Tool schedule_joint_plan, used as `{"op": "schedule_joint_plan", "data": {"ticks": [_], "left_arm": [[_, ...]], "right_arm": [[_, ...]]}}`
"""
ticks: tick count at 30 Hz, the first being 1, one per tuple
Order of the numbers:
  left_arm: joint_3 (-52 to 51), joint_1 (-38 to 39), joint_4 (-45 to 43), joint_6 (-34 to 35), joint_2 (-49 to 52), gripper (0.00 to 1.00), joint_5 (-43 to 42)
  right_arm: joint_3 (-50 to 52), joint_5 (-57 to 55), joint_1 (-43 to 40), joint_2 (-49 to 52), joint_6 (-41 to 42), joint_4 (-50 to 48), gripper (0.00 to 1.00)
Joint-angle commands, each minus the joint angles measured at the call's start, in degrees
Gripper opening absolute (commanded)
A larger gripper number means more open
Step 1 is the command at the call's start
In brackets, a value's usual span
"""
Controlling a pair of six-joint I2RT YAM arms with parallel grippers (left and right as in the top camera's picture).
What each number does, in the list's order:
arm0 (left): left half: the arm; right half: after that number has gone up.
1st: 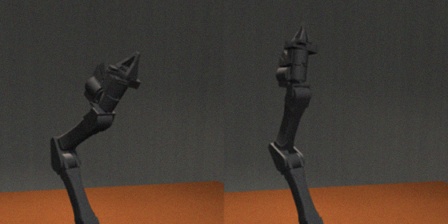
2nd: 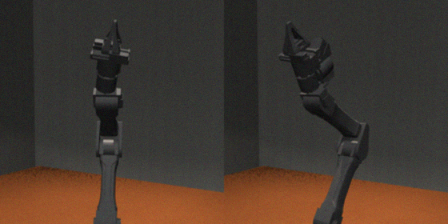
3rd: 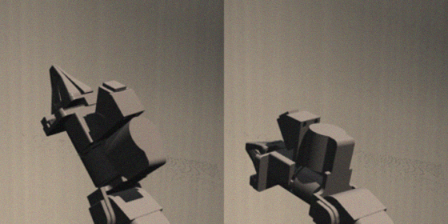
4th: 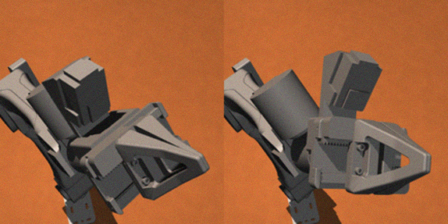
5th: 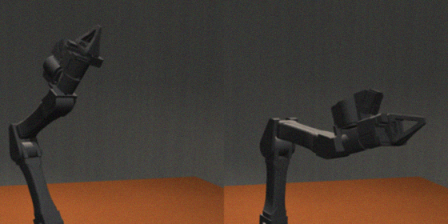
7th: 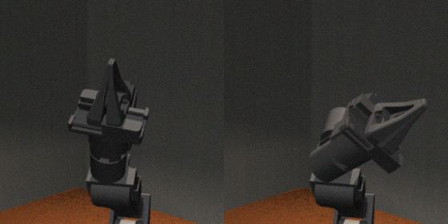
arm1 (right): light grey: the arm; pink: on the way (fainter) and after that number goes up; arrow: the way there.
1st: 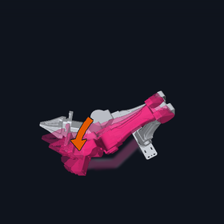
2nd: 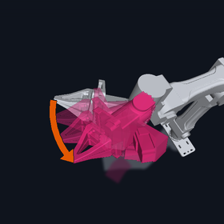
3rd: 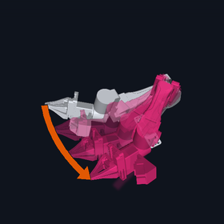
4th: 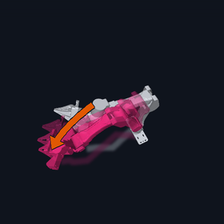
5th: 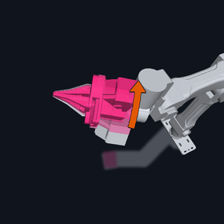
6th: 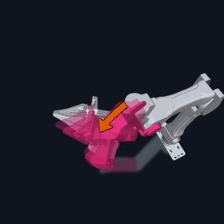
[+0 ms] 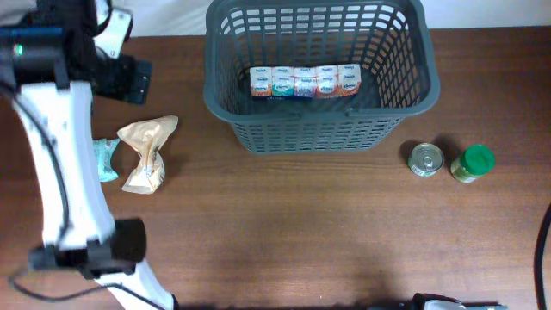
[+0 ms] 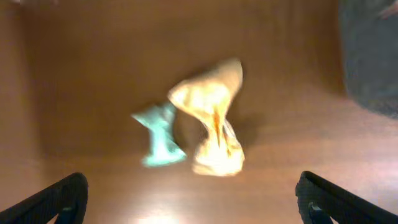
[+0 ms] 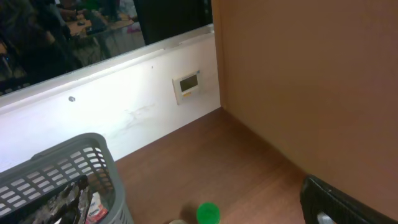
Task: Pack container
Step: 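Move the left gripper to the tan wrapped bag and grasp it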
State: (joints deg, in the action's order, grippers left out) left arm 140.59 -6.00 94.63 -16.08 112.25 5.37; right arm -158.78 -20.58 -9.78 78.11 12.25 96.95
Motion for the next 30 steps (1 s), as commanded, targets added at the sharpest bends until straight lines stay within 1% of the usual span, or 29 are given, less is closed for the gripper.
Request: {"op": "schedule_joint_plan", "data": {"ticks": [1,3,7,9,13,16,26,27,28,30], "left_arm": [[-10.6,-5.8,-2.8,0.1,1.0,0.98,-10.7],[-19.6,-7.0,-8.1,-0.5,1.0,0.99,-11.0],[-32.1,-7.0,-18.4,-0.7,1.0,0.99,-11.0],[-39.0,-6.9,-25.2,-0.7,1.0,0.99,-11.0],[-47.4,-6.8,-32.1,-0.3,1.0,0.99,-10.9],[-54.1,-7.2,-38.8,3.3,1.0,0.99,-9.9],[-67.0,-7.3,-54.0,6.2,1.3,1.00,-10.1],[-67.5,-7.3,-54.7,6.2,1.3,0.98,-10.1],[-67.8,-7.3,-55.3,6.2,1.3,0.95,-10.1],[-68.3,-7.3,-56.7,6.2,1.3,0.71,-10.1]], "right_arm": [[0.0,-0.9,-0.5,0.3,0.7,0.3,0.99],[0.0,-0.9,-0.5,0.3,0.7,0.3,0.99],[0.0,-0.9,-0.5,0.3,0.7,0.3,0.99],[0.0,-0.9,-0.5,0.3,0.7,0.3,0.99],[0.0,-0.9,-0.5,0.3,0.7,0.3,0.99],[0.0,-0.9,-0.5,0.3,0.7,0.3,0.99],[0.0,-0.9,-0.5,0.3,0.7,0.3,0.99],[0.0,-0.9,-0.5,0.3,0.7,0.3,0.99],[0.0,-0.9,-0.5,0.3,0.7,0.3,0.99],[0.0,-0.9,-0.5,0.3,0.7,0.3,0.99]]}}
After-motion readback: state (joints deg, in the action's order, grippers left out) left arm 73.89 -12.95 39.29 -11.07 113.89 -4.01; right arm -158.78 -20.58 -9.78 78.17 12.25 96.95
